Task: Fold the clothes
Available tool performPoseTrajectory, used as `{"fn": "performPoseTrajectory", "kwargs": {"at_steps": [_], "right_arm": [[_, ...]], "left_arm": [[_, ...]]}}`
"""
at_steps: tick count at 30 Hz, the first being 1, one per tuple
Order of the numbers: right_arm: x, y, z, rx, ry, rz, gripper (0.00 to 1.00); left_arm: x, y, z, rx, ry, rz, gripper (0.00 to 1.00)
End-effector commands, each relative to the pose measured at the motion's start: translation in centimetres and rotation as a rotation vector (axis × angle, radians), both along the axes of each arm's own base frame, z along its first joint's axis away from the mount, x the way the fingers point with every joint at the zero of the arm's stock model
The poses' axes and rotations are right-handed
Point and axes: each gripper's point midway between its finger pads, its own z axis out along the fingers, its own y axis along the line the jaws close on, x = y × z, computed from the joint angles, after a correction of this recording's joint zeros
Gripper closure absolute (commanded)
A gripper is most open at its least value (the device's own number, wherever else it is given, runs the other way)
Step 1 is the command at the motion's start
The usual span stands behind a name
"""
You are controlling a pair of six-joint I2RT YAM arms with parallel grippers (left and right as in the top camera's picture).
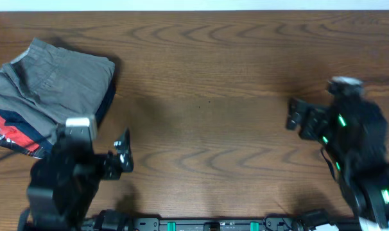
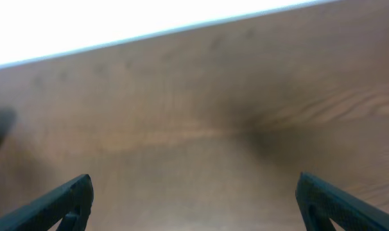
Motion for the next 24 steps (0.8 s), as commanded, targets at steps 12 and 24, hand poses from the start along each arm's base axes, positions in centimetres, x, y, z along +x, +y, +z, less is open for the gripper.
{"fn": "performPoseTrajectory", "kwargs": {"at_steps": [12,24], "right_arm": [[-4.4,-2.9,-0.5,-0.046,-0.013,-0.105,0.01],[-6.5,-3.5,-3.4,-0.090,0.132,-0.101,0.01]], "left_arm": [[-1.6,0.6,0.7,0.009,-0.073,0.014,0.02],[-1.6,0.6,0.7,0.009,-0.071,0.014,0.02]]}}
